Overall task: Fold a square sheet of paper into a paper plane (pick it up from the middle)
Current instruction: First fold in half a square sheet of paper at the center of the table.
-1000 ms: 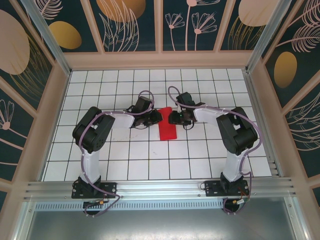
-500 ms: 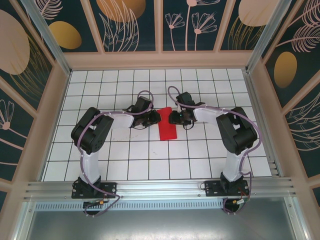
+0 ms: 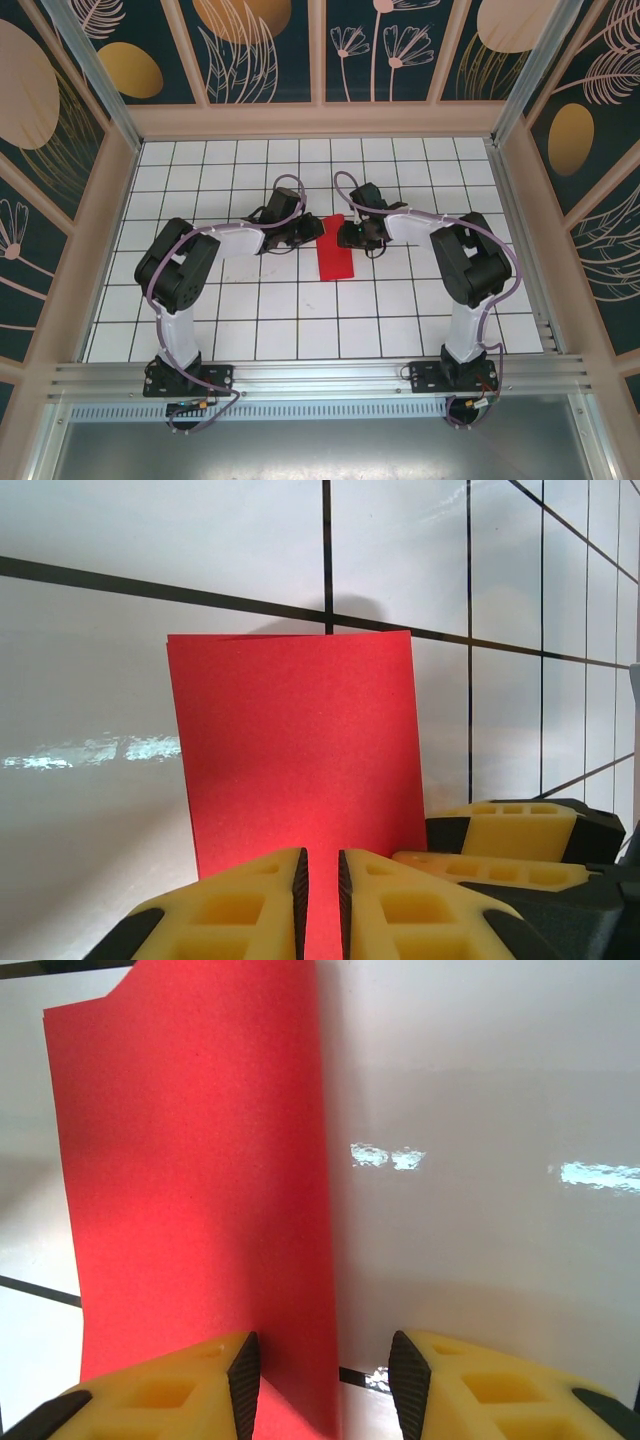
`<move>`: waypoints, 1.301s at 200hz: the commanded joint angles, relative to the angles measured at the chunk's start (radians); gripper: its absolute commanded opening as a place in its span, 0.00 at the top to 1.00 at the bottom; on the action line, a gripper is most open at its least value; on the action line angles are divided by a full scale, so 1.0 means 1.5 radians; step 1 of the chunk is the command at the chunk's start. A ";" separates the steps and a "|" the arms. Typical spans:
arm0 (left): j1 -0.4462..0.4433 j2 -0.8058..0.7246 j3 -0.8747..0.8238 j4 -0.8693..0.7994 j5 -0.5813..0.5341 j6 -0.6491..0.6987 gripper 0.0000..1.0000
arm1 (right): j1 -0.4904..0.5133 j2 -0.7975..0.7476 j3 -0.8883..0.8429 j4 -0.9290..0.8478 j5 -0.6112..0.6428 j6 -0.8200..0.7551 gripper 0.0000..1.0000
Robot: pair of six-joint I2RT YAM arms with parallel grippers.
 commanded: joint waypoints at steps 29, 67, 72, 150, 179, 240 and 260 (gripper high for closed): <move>-0.015 0.009 0.004 -0.008 0.004 0.001 0.80 | 0.004 0.045 0.002 -0.023 0.035 0.007 0.56; -0.018 0.015 0.007 -0.019 -0.004 0.006 0.81 | 0.004 0.052 0.003 -0.027 0.040 0.012 0.56; -0.018 0.018 0.008 -0.021 -0.004 0.007 0.81 | 0.004 0.055 0.005 -0.029 0.041 0.012 0.55; -0.025 0.030 0.021 -0.055 -0.017 0.019 0.83 | 0.023 0.075 0.019 -0.047 0.061 0.022 0.56; -0.026 0.031 0.020 -0.055 -0.015 0.019 0.83 | 0.025 0.081 0.021 -0.053 0.073 0.030 0.56; -0.028 0.024 0.006 -0.033 0.003 0.011 0.83 | 0.033 0.093 0.023 -0.060 0.092 0.048 0.56; -0.027 0.023 0.001 -0.027 0.008 0.008 0.83 | 0.034 0.094 0.022 -0.058 0.091 0.052 0.55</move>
